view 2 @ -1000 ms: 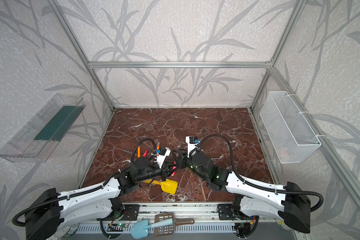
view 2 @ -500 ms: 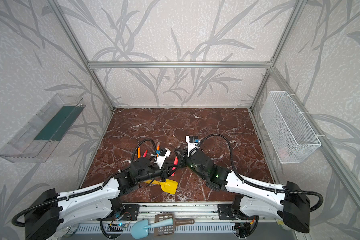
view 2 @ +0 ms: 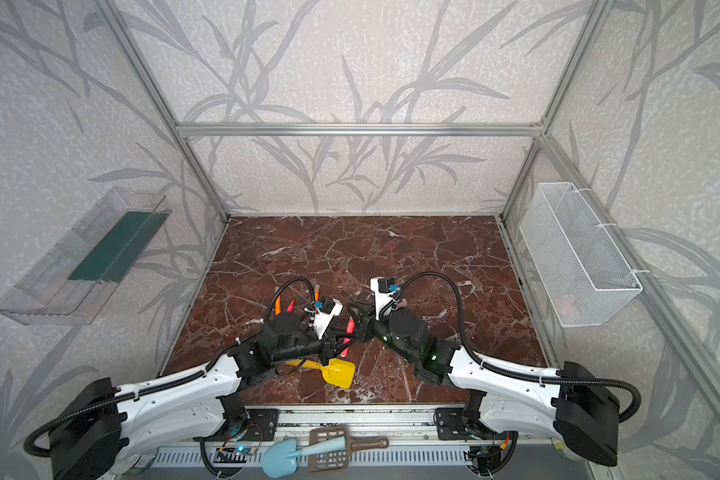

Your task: Insert the pens into the pen caps

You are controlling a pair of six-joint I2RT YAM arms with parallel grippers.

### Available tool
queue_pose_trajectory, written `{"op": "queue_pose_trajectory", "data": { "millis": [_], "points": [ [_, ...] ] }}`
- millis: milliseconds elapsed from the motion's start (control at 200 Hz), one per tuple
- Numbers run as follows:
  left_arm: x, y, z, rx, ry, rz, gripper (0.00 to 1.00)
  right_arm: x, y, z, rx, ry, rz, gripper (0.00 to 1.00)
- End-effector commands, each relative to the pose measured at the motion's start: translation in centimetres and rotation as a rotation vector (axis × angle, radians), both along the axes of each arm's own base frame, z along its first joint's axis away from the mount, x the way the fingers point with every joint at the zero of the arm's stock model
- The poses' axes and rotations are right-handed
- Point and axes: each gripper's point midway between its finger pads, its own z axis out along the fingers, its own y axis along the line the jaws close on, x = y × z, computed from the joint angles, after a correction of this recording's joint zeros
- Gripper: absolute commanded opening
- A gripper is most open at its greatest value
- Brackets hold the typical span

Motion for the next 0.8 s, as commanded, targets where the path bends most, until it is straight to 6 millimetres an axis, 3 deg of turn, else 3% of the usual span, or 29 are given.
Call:
{"op": "queue_pose_trajectory", "data": {
  "millis": [0, 260, 510, 650, 795],
  "points": [
    [2.9, 0.2, 5.7, -0.147, -0.085, 0.093, 0.00, -4.0, 1.5, -2.6, -0.061, -0.004, 0.217, 0.00],
    [5.9, 2.8, 5.6, -0.040, -0.168, 0.304, 0.00, -4.0, 0.4, -6.7, -0.130, 0.224, 0.047, 0.00],
    [8.9, 6.0, 7.3, 0.035, -0.219, 0.547, 0.00, -6.4, 2.6, -9.2, -0.218, 0.229, -0.040, 0.00],
    [9.0, 5.7, 7.7, 0.012, -0.187, 0.535, 0.00, -7.0, 4.0, -9.9, -0.199, 0.200, -0.021, 0.00],
    [8.6, 5.7, 8.6, -0.088, -0.113, 0.438, 0.00, -7.6, 4.6, -9.2, -0.106, 0.109, 0.053, 0.00]
  ]
}}
